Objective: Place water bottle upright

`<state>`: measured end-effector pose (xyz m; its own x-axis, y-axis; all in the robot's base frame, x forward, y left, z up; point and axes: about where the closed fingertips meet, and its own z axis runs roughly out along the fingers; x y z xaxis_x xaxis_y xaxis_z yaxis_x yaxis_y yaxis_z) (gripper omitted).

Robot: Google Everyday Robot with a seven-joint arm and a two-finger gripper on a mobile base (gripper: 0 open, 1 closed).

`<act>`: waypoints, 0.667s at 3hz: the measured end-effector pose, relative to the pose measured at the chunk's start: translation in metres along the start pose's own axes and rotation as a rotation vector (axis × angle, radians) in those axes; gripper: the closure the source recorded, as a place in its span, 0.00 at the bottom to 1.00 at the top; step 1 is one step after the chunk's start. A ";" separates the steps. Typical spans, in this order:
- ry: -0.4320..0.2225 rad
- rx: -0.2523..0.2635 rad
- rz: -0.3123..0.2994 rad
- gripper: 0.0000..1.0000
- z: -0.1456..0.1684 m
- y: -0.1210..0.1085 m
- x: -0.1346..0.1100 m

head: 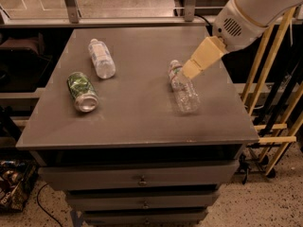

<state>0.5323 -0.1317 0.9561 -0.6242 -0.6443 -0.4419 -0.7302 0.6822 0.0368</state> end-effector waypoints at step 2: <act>0.088 0.034 0.054 0.00 0.043 -0.018 -0.038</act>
Offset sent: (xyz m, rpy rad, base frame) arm 0.0781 0.0370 -0.0332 -0.1435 0.0781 -0.0851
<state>0.5807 -0.1048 0.9337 -0.6855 -0.6328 -0.3600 -0.6858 0.7273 0.0275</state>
